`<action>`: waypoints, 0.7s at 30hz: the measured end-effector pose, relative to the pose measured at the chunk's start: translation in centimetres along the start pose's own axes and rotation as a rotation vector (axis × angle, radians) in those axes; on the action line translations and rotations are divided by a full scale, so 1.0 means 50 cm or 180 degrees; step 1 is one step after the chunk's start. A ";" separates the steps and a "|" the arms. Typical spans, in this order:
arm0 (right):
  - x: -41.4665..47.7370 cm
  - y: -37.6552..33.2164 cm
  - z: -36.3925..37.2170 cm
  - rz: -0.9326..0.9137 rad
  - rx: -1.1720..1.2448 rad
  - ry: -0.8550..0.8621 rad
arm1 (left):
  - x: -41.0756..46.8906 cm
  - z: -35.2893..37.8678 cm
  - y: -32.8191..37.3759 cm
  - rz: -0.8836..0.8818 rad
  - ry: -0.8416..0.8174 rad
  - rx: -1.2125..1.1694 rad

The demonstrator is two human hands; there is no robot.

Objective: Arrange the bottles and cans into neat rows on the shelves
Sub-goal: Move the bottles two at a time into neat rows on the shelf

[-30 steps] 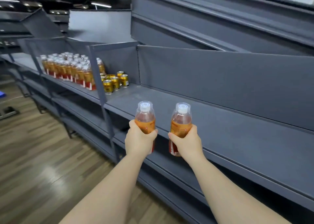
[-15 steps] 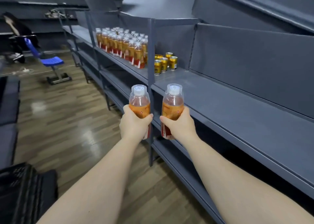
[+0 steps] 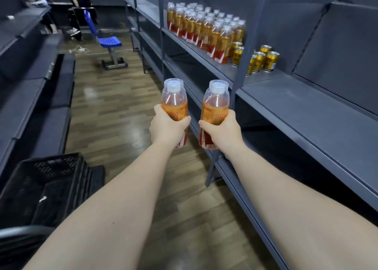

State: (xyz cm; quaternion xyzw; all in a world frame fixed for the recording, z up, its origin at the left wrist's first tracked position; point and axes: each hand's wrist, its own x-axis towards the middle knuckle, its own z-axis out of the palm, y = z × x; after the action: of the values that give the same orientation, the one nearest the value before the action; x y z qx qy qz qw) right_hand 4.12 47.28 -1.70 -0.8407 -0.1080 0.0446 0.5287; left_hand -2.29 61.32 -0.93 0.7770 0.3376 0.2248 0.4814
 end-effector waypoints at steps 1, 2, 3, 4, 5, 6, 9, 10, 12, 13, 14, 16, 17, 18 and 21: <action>0.009 -0.002 0.014 -0.0011 -0.0005 -0.0042 | 0.012 -0.006 -0.006 -0.0030 0.0037 0.0008; 0.018 -0.005 0.028 -0.0016 -0.0005 -0.0089 | 0.024 -0.011 -0.011 -0.0061 0.0079 0.0014; 0.027 -0.008 0.041 -0.0014 0.0002 -0.0145 | 0.035 -0.015 -0.018 -0.0095 0.0119 0.0020; 0.037 -0.010 0.054 -0.0016 0.0008 -0.0202 | 0.047 -0.018 -0.024 -0.0128 0.0157 0.0029; 0.049 -0.011 0.066 -0.0033 0.0002 -0.0254 | 0.058 -0.021 -0.030 -0.0161 0.0193 0.0045; 0.060 -0.012 0.077 -0.0050 -0.0003 -0.0303 | 0.069 -0.023 -0.036 -0.0198 0.0224 0.0066; 0.099 -0.012 0.112 -0.0088 -0.0026 -0.0443 | 0.104 -0.024 -0.052 -0.0300 0.0310 0.0119; 0.115 -0.012 0.123 -0.0090 -0.0026 -0.0484 | 0.118 -0.023 -0.056 -0.0328 0.0339 0.0126; 0.152 -0.012 0.145 -0.0093 0.0010 -0.0537 | 0.150 -0.019 -0.058 -0.0374 0.0412 0.0139; 0.173 -0.012 0.156 -0.0102 0.0032 -0.0567 | 0.167 -0.017 -0.058 -0.0388 0.0456 0.0145; 0.194 -0.013 0.165 -0.0119 0.0051 -0.0604 | 0.185 -0.014 -0.058 -0.0401 0.0500 0.0153; 0.236 -0.018 0.179 -0.0127 0.0093 -0.0695 | 0.220 -0.006 -0.051 -0.0423 0.0572 0.0173; 0.258 -0.021 0.184 -0.0135 0.0109 -0.0727 | 0.236 -0.001 -0.045 -0.0434 0.0600 0.0181; 0.278 -0.025 0.188 -0.0152 0.0124 -0.0751 | 0.253 0.005 -0.038 -0.0444 0.0629 0.0189; 0.341 -0.036 0.205 -0.0201 0.0157 -0.0800 | 0.302 0.020 -0.023 -0.0428 0.0717 0.0193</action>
State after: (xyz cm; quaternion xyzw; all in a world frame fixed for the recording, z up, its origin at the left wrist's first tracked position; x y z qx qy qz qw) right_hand 18.51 60.97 -3.88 -0.8114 -0.1987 0.1355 0.5327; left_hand 8.18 72.27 -2.04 0.7367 0.4475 0.2676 0.4306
